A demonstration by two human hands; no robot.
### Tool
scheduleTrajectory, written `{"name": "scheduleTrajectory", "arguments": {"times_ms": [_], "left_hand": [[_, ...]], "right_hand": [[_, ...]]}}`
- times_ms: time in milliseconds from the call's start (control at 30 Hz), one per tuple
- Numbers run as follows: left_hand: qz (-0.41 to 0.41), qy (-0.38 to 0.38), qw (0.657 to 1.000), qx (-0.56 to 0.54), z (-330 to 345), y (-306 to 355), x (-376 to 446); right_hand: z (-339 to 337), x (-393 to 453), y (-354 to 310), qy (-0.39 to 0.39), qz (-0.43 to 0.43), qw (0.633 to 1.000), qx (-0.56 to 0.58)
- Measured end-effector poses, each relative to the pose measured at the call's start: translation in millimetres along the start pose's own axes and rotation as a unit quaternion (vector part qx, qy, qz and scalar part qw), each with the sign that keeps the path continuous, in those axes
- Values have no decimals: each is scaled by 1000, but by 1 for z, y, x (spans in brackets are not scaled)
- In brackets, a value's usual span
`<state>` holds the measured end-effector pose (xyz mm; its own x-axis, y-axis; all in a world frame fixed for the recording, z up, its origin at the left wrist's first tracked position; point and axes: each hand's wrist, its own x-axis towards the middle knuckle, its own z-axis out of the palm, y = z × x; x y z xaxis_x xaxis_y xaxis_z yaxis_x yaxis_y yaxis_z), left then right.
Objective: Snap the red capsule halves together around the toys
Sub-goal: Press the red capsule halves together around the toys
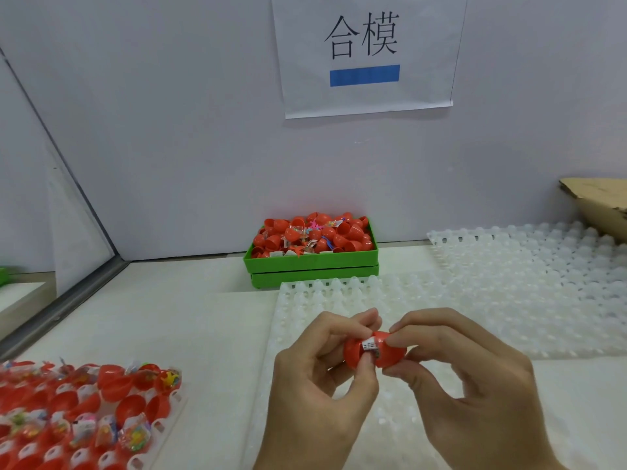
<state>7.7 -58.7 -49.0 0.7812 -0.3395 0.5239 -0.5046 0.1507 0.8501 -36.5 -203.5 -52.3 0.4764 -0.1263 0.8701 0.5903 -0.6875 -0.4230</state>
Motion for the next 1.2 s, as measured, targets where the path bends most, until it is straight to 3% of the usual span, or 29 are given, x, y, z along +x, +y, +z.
{"name": "scheduleTrajectory", "arguments": {"times_ms": [333,633,1200], "left_hand": [[39,-11,993,112,0,-4,-2],[-19,-22,999,34,2,1,-4],[20,0,1000,2,4,-1,-4]], "right_hand": [[0,1,3,-22,28,999,12],[-2,3,3,-38,28,999,18],[-4,3,5,-45,29,998,14]]}}
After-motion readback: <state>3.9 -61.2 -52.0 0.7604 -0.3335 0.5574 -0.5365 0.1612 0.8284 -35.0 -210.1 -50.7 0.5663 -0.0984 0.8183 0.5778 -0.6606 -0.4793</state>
